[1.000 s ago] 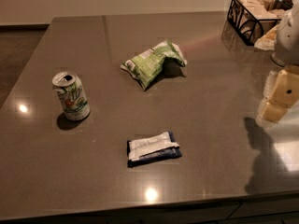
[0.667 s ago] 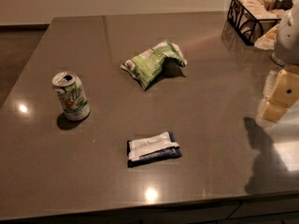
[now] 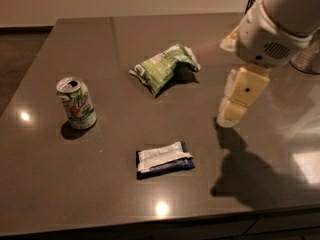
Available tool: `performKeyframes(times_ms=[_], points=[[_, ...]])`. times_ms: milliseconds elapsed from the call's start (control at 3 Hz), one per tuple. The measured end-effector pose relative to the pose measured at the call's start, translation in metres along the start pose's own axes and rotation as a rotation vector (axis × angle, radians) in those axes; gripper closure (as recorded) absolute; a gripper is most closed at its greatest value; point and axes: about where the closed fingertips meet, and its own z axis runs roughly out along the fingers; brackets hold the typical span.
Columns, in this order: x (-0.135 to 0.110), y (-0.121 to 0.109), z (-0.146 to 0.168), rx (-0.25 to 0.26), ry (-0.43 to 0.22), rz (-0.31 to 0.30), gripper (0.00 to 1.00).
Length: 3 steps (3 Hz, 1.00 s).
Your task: Move 7up can near rxbar blueberry
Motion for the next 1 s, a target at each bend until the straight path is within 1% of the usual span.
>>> performKeyframes(times_ms=[333,667,1000], points=[[-0.057,0.005,0.031,-0.045,-0.103,-0.025,0.00],[-0.112,0.015,0.058,-0.090,-0.195,-0.055,0.00],[-0.161,0.025,0.089,-0.123,-0.260,-0.079,0.00]])
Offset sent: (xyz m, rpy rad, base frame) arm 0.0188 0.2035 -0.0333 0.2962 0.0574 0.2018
